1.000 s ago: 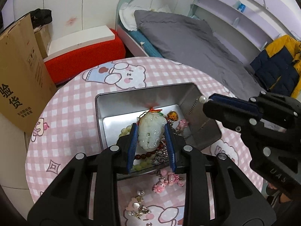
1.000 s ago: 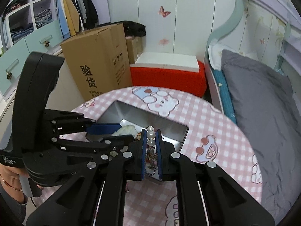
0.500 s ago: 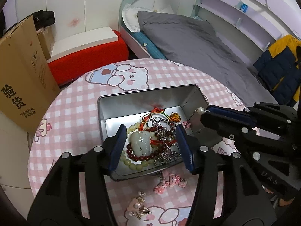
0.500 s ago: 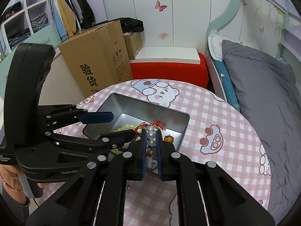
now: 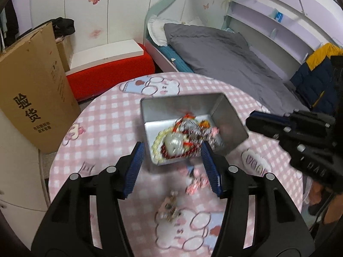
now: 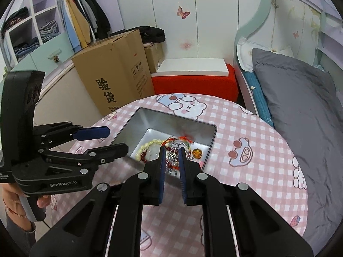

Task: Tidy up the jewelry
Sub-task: 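Lower the jade pendant and pearl earring into the box and open both grippers, then move the left gripper to the charms and grasp a pearl earring, then carry the pearl earring to the box while the right grasps another earring, then lower both earrings into the box and open both grippers, then grasp a small gold earring with the left gripper while the right grasps a pink charm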

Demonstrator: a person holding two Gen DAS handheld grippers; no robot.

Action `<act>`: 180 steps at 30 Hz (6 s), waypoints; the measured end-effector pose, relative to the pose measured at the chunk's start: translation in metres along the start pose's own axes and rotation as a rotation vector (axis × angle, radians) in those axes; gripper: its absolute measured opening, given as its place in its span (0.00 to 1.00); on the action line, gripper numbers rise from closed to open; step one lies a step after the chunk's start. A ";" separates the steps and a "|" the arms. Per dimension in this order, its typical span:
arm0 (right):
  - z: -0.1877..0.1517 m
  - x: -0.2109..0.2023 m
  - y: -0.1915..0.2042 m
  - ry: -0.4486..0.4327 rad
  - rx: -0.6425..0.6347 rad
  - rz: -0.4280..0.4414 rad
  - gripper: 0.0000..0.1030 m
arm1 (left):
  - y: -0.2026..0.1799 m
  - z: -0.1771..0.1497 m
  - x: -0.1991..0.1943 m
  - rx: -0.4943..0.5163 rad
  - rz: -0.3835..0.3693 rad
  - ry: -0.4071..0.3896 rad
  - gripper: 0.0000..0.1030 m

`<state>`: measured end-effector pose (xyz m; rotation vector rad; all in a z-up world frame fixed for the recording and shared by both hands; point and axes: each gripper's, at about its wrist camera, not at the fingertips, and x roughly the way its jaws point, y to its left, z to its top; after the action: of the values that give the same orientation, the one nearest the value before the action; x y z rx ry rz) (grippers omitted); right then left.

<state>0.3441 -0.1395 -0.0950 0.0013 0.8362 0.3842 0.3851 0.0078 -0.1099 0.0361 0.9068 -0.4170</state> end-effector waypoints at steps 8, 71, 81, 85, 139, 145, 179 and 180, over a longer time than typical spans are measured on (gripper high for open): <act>-0.036 -0.008 0.016 0.019 -0.021 0.006 0.20 | 0.004 -0.048 -0.003 0.005 0.053 0.031 0.53; -0.063 0.044 0.072 0.080 -0.140 0.037 0.12 | 0.037 -0.097 -0.013 -0.043 -0.089 -0.023 0.09; -0.039 0.002 0.048 -0.005 -0.089 0.043 0.12 | 0.017 -0.054 -0.036 -0.037 -0.206 -0.085 0.09; -0.025 -0.007 0.036 -0.032 -0.066 0.031 0.12 | 0.002 -0.025 -0.037 -0.015 -0.261 -0.089 0.09; -0.009 -0.004 -0.006 -0.004 0.023 0.024 0.13 | -0.017 0.006 -0.013 -0.010 -0.133 -0.048 0.48; -0.024 -0.019 0.005 -0.018 -0.002 0.006 0.16 | -0.011 -0.019 -0.021 -0.005 -0.077 -0.053 0.48; -0.082 0.049 0.017 0.130 0.018 0.021 0.29 | -0.020 -0.080 0.035 0.127 0.039 0.009 0.12; -0.082 0.050 0.018 0.129 0.016 0.019 0.29 | -0.019 -0.081 0.034 0.122 0.030 0.008 0.12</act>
<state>0.3096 -0.1178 -0.1836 -0.0011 0.9677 0.3982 0.3355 -0.0046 -0.1835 0.1626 0.8865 -0.4444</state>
